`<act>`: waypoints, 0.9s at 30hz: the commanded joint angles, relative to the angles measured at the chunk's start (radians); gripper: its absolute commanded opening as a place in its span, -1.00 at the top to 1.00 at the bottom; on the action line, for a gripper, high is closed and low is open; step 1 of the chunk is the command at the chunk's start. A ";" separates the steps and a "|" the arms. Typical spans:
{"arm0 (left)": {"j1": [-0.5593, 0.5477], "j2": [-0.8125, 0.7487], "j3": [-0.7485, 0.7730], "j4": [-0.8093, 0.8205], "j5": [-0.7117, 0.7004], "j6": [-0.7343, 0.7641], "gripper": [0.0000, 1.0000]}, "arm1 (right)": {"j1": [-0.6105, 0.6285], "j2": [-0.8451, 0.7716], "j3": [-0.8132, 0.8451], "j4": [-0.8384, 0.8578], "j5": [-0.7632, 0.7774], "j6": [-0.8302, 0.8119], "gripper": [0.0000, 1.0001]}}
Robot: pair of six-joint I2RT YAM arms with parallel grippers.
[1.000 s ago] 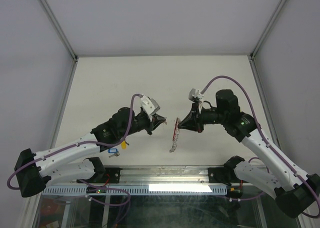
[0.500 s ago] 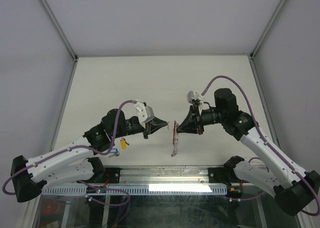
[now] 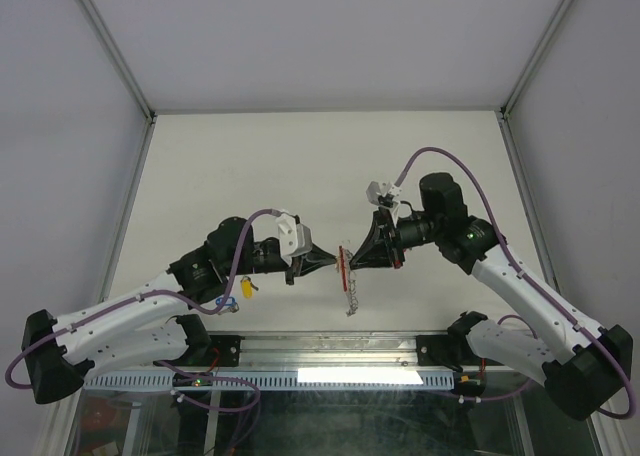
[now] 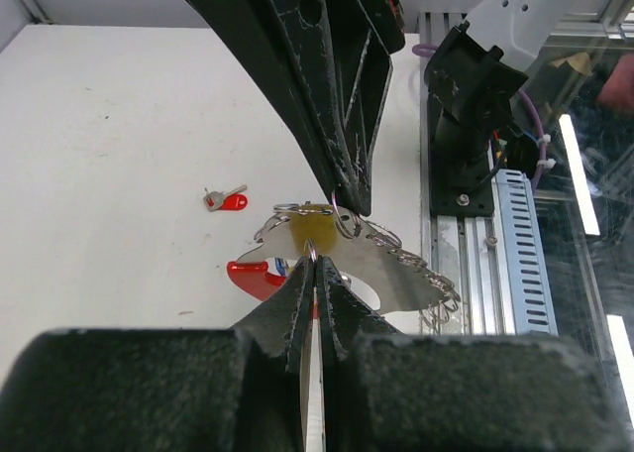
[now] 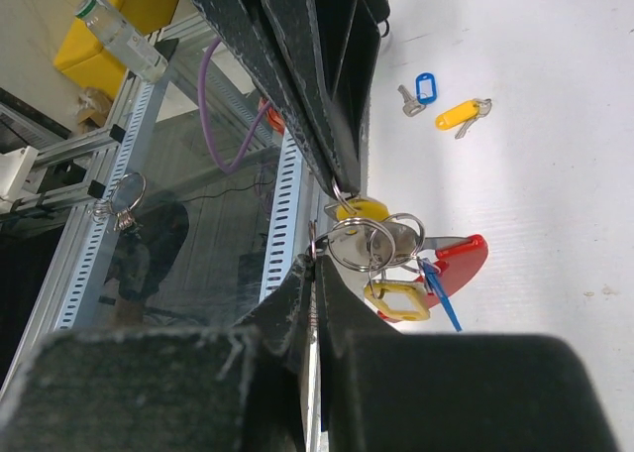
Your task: Put the keys on the keyring
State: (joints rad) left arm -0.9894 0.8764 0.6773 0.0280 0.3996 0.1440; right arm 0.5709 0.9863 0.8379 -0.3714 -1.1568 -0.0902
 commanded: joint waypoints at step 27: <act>-0.009 0.037 0.090 -0.006 0.081 0.038 1.00 | 0.025 0.009 0.050 0.112 0.049 0.082 1.00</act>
State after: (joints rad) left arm -0.9894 0.9108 0.7200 0.0139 0.4480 0.1593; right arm 0.5907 1.0073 0.8379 -0.3172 -1.1236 -0.0269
